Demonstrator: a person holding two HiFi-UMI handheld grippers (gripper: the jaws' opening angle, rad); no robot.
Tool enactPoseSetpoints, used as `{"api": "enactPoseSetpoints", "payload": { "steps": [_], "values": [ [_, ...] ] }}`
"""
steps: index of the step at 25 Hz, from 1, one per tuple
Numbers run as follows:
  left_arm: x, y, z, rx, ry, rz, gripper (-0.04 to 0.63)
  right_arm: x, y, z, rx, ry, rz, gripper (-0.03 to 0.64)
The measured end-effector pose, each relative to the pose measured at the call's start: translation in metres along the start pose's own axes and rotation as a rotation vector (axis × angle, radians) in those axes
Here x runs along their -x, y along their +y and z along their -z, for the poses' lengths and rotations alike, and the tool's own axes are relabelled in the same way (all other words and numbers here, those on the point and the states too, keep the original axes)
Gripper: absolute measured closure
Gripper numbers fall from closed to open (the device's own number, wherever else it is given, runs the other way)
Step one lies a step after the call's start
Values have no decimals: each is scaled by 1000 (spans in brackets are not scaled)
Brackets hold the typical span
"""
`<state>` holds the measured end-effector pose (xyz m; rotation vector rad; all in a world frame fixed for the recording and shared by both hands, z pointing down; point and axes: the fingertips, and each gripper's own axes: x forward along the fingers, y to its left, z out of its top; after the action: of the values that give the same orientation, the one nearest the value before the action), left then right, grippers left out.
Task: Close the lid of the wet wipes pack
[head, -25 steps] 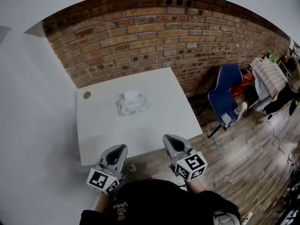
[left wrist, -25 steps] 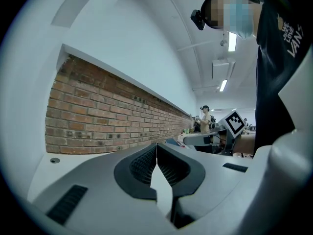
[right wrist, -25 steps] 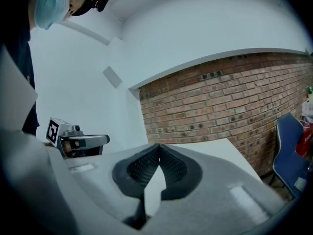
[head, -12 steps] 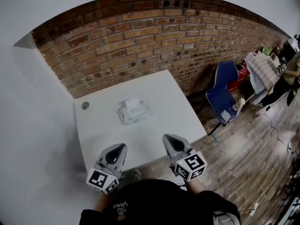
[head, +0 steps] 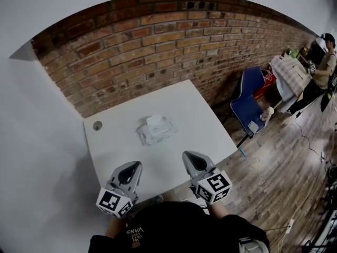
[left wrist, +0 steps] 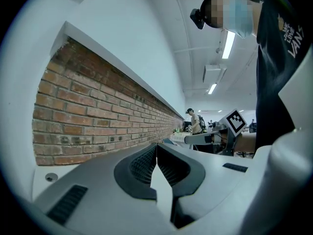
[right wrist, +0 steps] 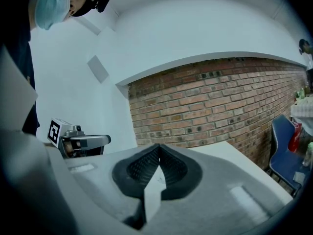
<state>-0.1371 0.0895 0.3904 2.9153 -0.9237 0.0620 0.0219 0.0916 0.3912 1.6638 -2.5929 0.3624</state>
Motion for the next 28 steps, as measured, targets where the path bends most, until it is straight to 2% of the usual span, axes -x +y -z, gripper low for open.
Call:
{"api": "enactPoseSetpoints", "payload": {
  "steps": [8, 14, 20, 28],
  "values": [
    [10, 31, 9, 20, -10, 24, 594, -20, 13, 5, 22, 13, 39, 620],
    [3, 42, 11, 26, -9, 30, 594, -36, 10, 2, 28, 17, 37, 620],
    [-15, 53, 12, 61, -3, -7, 594, -52, -6, 1, 15, 25, 20, 620],
    [-51, 66, 9, 62, 3, -53, 594, -79, -38, -6, 21, 53, -32, 620]
  ]
}}
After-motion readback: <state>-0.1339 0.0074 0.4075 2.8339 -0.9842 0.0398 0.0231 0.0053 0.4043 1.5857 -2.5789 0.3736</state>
